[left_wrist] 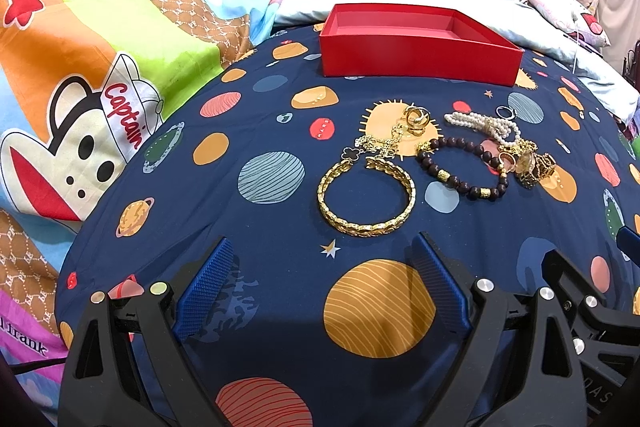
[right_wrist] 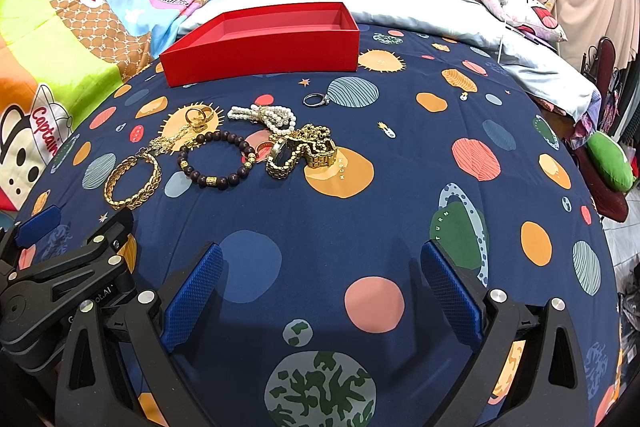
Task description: Organize jewelry
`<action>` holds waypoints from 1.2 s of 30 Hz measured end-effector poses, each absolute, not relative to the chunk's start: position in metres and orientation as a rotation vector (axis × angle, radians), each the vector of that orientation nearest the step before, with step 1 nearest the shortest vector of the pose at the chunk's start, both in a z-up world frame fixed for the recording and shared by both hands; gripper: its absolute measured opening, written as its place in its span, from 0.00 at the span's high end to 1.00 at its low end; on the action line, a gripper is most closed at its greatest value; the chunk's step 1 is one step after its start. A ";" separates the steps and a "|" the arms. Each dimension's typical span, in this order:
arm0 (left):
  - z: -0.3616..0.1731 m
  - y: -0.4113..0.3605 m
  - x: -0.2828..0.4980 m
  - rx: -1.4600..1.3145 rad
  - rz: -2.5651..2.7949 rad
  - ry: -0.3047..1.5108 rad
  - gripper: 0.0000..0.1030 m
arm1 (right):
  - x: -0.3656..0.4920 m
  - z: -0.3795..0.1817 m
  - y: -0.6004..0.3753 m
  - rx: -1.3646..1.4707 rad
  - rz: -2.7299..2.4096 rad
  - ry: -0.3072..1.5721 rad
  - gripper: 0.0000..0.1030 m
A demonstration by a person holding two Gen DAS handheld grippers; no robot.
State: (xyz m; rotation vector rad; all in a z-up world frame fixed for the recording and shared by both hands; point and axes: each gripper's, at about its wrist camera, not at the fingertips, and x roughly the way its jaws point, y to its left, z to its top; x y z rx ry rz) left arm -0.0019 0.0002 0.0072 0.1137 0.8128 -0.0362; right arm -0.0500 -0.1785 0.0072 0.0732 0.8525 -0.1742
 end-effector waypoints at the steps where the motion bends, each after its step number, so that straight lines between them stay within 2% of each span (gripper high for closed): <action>1: 0.007 0.000 -0.002 0.114 -0.034 0.812 0.14 | -0.050 0.007 -0.178 0.073 -0.174 0.853 0.05; 19: 0.011 0.026 0.006 0.048 -0.084 0.823 0.11 | -0.035 0.016 -0.192 0.130 -0.176 0.861 0.06; 27: 0.018 0.020 0.022 0.033 -0.127 0.839 0.11 | -0.003 0.021 -0.188 0.138 -0.134 0.873 0.27; 34: 0.011 -0.001 0.038 0.050 -0.155 0.873 0.11 | 0.020 0.015 -0.188 0.135 -0.147 0.895 0.38; 36: 0.009 -0.001 0.042 0.038 -0.150 0.883 0.11 | 0.025 0.011 -0.190 0.151 -0.143 0.912 0.45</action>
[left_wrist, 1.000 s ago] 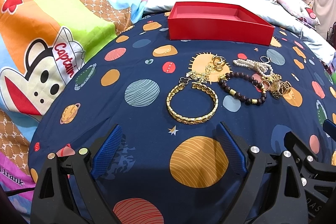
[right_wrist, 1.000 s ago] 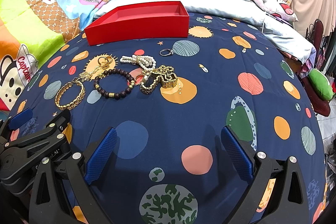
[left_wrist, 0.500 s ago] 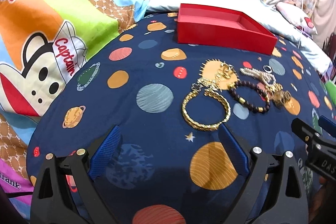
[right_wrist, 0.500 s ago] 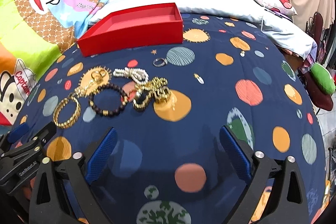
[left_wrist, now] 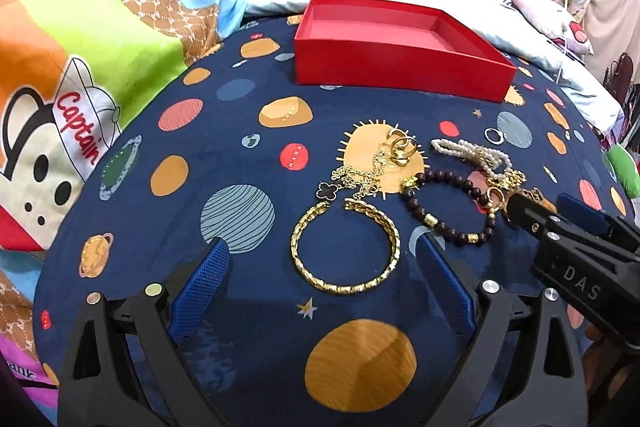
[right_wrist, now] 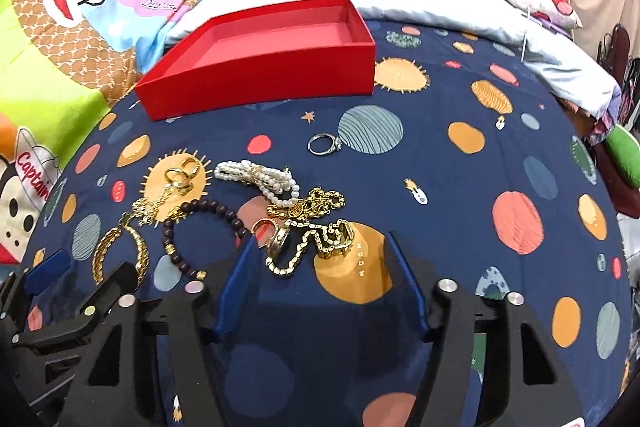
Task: Organize jewelry
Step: 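Close the right tool on the chunky gold chain bracelet while the left tool reaches the gold bangle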
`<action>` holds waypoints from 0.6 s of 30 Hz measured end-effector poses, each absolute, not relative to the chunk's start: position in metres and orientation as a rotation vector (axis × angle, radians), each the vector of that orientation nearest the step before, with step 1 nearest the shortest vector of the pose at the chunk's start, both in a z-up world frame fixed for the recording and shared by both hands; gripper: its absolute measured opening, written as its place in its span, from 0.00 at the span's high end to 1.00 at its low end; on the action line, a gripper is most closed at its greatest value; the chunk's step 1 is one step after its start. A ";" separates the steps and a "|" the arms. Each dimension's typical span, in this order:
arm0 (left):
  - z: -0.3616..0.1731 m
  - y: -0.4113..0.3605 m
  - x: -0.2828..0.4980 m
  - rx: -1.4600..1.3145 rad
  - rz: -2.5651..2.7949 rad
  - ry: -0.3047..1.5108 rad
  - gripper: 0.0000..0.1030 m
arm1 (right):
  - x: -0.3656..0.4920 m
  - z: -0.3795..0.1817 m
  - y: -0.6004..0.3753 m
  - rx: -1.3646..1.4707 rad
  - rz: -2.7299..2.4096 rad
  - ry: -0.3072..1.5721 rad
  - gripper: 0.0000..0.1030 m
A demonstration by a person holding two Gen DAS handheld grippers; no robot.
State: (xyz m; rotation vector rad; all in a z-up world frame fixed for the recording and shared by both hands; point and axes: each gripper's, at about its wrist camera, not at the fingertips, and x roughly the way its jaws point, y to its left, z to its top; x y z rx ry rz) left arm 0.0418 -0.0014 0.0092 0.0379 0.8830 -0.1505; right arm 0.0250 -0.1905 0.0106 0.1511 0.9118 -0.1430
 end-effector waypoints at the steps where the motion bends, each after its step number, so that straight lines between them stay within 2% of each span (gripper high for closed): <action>1: 0.008 -0.001 0.043 0.034 -0.150 0.885 0.11 | 0.026 0.009 -0.191 0.158 -0.139 0.918 0.48; 5: 0.005 0.000 0.048 0.030 -0.145 0.891 0.11 | 0.027 0.006 -0.190 0.154 -0.122 0.917 0.61; 6: 0.005 0.000 0.049 0.025 -0.146 0.894 0.11 | 0.026 0.006 -0.189 0.150 -0.113 0.914 0.70; 8: 0.003 0.001 0.051 0.017 -0.144 0.902 0.11 | 0.026 0.006 -0.188 0.153 -0.098 0.913 0.78; 12: 0.000 0.001 0.052 0.009 -0.147 0.914 0.11 | 0.024 0.007 -0.185 0.146 -0.086 0.914 0.85; 18: -0.001 0.000 0.053 0.006 -0.151 0.913 0.15 | 0.016 0.008 -0.188 0.166 -0.078 0.913 0.85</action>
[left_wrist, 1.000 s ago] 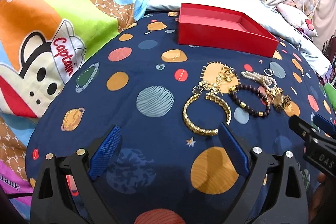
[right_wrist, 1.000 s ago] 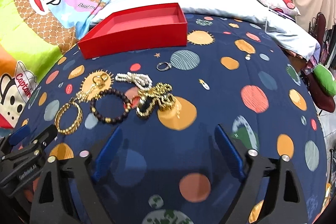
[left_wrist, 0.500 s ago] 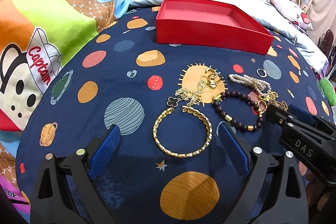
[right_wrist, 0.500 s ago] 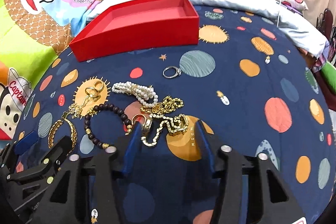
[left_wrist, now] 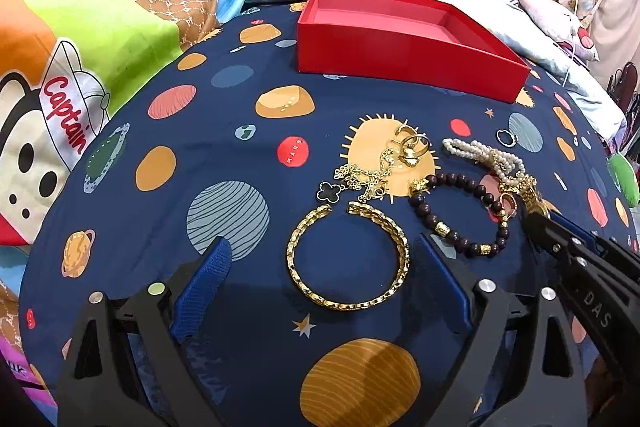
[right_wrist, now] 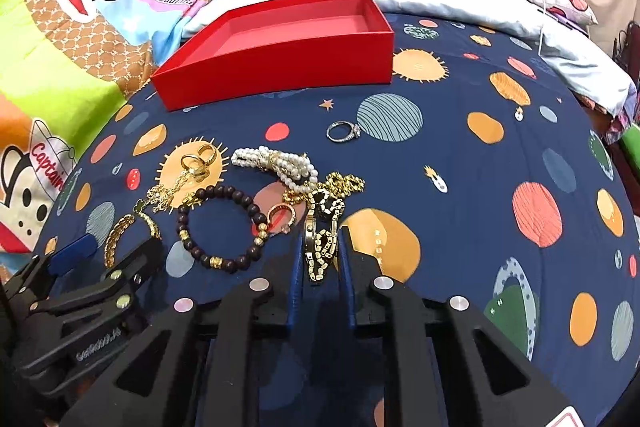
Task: Organize jewelry
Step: 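Close the right tool on the chunky gold chain bracelet while the left tool reaches the gold bangle, then grip the gold bangle with the left tool while the right tool carries the chain bracelet to the red tray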
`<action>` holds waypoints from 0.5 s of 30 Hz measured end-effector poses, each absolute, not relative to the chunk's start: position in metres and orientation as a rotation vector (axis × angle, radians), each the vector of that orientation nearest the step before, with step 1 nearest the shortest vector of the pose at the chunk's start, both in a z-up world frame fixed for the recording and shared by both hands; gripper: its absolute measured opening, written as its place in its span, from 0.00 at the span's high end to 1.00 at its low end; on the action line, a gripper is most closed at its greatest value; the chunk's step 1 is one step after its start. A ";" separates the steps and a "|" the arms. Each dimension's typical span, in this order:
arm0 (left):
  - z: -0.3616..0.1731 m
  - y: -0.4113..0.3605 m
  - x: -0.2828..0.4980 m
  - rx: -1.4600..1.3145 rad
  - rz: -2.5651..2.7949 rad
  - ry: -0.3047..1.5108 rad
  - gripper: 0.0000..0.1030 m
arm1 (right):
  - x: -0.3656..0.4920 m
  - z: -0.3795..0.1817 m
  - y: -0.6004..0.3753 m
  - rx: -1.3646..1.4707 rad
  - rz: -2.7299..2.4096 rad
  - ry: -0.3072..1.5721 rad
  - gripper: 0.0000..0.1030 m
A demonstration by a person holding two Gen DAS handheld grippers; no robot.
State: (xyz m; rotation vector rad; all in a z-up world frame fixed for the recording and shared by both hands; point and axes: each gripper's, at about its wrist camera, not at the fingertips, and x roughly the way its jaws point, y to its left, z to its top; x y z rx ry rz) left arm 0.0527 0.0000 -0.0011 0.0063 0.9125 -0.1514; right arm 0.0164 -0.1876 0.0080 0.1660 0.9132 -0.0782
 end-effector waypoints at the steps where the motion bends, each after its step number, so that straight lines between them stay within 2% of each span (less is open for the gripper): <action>1: -0.001 0.000 0.052 0.007 -0.154 0.911 0.17 | 0.014 0.008 -0.189 0.172 -0.077 0.914 0.85; 3: 0.000 -0.001 0.051 0.006 -0.164 0.903 0.24 | 0.010 0.008 -0.191 0.179 -0.079 0.917 0.85; 5: 0.001 -0.002 0.050 0.010 -0.177 0.896 0.37 | 0.006 0.008 -0.194 0.188 -0.082 0.919 0.85; 7: 0.002 -0.003 0.048 0.008 -0.189 0.892 0.44 | 0.004 0.008 -0.197 0.194 -0.084 0.920 0.85; 15: 0.009 -0.003 0.036 -0.019 -0.225 0.897 0.45 | -0.007 0.012 -0.200 0.206 -0.082 0.914 0.85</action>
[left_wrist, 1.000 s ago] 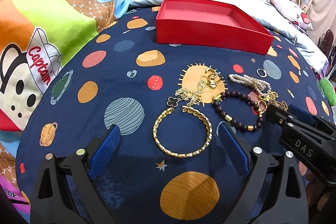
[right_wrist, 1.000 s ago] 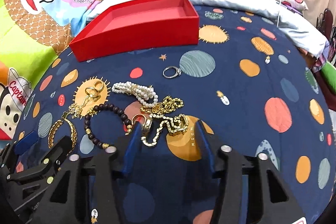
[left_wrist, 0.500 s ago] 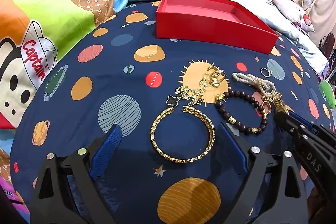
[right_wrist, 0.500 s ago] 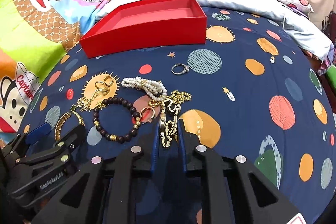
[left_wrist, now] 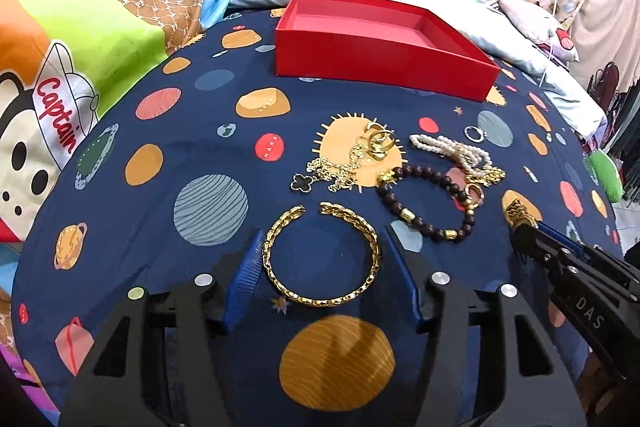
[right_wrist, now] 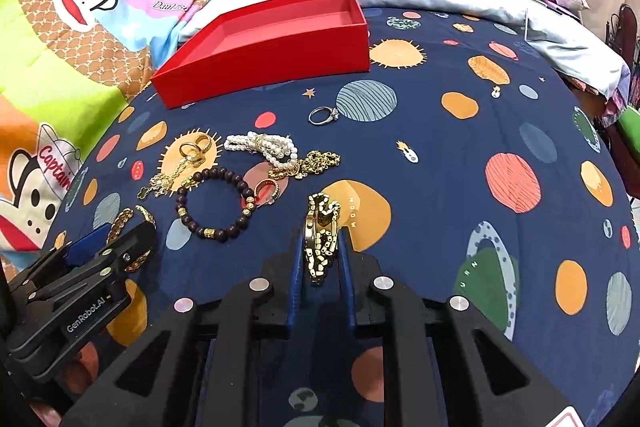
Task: Organize jewelry
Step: 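Grip the gold bangle with the left tool while the right tool carries the chain bracelet to the red tray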
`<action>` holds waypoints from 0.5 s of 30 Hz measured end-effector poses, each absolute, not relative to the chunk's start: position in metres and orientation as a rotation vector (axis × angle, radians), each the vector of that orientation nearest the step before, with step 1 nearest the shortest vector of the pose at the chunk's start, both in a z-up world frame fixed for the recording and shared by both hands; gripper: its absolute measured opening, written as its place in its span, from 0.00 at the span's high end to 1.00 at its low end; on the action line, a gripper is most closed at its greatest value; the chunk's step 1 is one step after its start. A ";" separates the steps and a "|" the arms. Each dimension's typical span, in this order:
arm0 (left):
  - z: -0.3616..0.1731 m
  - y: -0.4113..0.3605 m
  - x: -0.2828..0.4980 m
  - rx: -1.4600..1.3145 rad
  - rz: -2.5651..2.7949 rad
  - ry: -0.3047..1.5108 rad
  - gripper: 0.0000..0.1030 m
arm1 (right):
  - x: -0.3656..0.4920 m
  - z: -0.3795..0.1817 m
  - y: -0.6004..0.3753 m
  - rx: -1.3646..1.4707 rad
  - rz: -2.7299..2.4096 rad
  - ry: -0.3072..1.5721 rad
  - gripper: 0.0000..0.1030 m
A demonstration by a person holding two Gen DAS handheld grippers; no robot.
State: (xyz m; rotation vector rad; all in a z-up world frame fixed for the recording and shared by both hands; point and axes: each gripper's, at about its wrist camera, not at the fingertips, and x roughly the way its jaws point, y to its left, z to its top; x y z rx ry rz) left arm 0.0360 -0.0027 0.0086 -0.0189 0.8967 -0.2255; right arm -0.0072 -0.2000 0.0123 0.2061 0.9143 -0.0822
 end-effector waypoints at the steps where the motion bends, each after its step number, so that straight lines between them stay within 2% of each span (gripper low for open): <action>1: 0.011 -0.002 0.034 -0.022 -0.227 0.894 0.45 | -0.008 0.014 -0.200 0.208 -0.081 0.913 0.85; 15: 0.088 -0.006 0.052 -0.023 -0.270 0.771 0.45 | 0.008 0.076 -0.208 0.204 -0.035 0.797 0.85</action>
